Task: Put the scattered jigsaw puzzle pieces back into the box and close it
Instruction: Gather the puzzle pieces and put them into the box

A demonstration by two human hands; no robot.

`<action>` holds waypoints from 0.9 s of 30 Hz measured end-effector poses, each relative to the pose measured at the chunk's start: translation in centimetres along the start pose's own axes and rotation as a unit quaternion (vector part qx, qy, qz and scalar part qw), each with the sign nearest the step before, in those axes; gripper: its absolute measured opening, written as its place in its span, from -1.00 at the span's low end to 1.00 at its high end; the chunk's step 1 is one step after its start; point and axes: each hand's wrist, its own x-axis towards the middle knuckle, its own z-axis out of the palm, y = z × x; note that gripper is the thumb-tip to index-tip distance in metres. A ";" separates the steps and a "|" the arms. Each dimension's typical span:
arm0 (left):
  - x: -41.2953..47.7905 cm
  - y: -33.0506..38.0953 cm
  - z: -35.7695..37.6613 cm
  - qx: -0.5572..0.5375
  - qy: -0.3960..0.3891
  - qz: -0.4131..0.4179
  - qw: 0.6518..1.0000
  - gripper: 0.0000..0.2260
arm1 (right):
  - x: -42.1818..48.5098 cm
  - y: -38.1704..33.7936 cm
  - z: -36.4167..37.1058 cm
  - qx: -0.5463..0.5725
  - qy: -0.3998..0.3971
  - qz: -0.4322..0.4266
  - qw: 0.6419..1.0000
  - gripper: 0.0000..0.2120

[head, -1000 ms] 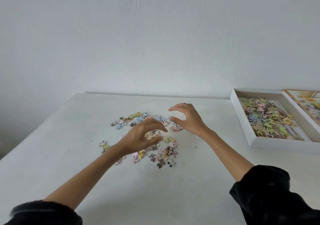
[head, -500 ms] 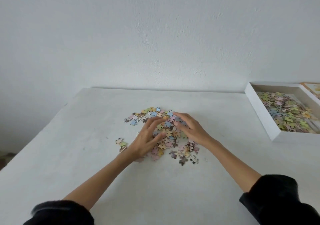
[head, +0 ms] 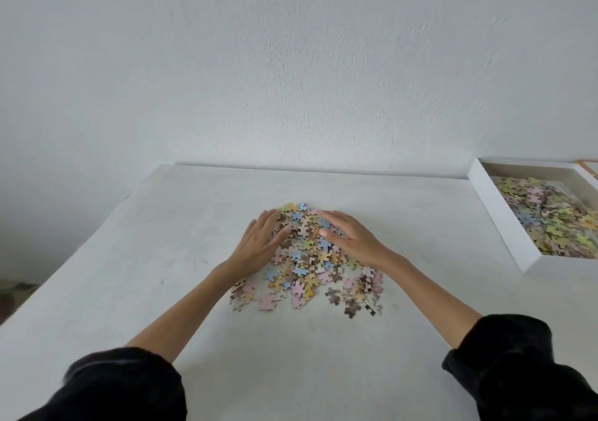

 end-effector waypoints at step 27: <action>-7.8 -2.7 -4.8 0.058 -0.125 0.033 0.990 0.10 | -11.0 0.7 0.8 -0.157 -0.027 0.023 0.987 0.13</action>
